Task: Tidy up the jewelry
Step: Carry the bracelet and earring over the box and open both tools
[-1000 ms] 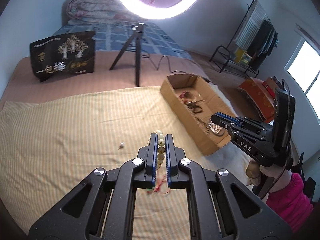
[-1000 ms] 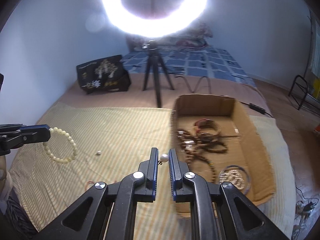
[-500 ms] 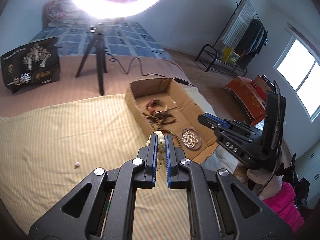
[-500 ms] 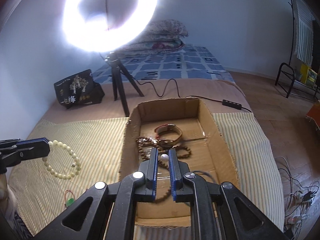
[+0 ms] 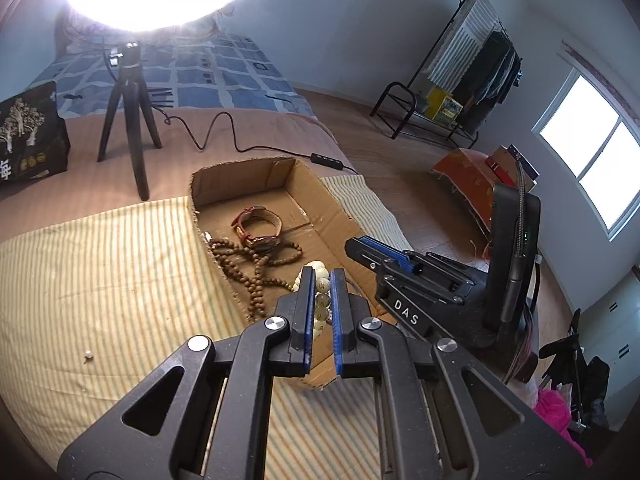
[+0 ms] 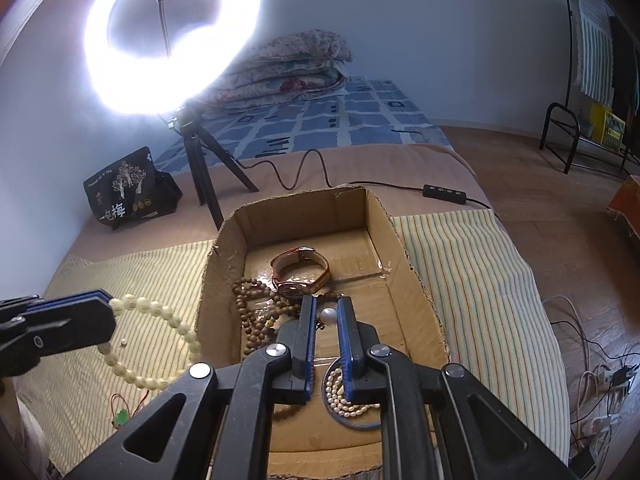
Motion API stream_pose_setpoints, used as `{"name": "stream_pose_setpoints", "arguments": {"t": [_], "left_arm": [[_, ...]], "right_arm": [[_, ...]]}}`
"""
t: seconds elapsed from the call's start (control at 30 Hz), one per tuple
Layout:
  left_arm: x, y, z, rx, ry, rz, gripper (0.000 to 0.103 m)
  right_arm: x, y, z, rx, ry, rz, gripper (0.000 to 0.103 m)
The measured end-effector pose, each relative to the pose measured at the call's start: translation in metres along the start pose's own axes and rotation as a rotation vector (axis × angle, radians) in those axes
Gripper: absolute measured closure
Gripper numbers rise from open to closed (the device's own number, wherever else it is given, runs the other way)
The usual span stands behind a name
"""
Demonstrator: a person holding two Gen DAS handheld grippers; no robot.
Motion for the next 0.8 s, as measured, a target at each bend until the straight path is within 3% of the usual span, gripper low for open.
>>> {"name": "stream_pose_setpoints", "arguments": {"t": [0.4, 0.47, 0.6, 0.73, 0.8], "left_arm": [[-0.004, 0.015, -0.026, 0.060, -0.011, -0.016, 0.098], [-0.005, 0.015, -0.026, 0.061, -0.015, -0.021, 0.098], [-0.003, 0.016, -0.026, 0.060, -0.043, -0.033, 0.098], [0.000, 0.020, -0.026, 0.066, -0.068, -0.051, 0.097], [0.000, 0.021, -0.025, 0.068, -0.074, -0.055, 0.092]], "right_arm": [[-0.009, 0.000, -0.010, 0.009, -0.002, -0.033, 0.091], [-0.008, 0.000, -0.010, 0.009, -0.006, -0.034, 0.079], [-0.010, -0.001, -0.009, 0.004, 0.008, -0.044, 0.072], [-0.014, -0.003, -0.005, -0.010, 0.035, -0.052, 0.047], [-0.015, -0.004, -0.001, -0.018, 0.045, -0.056, 0.035]]}}
Point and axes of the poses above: each gripper's, at about its wrist camera, not at the fingertips, and z roughly against the way its jaws point, x to its left, y to its underside, the point moved 8 cm from there along -z, roughly the way its jaws point
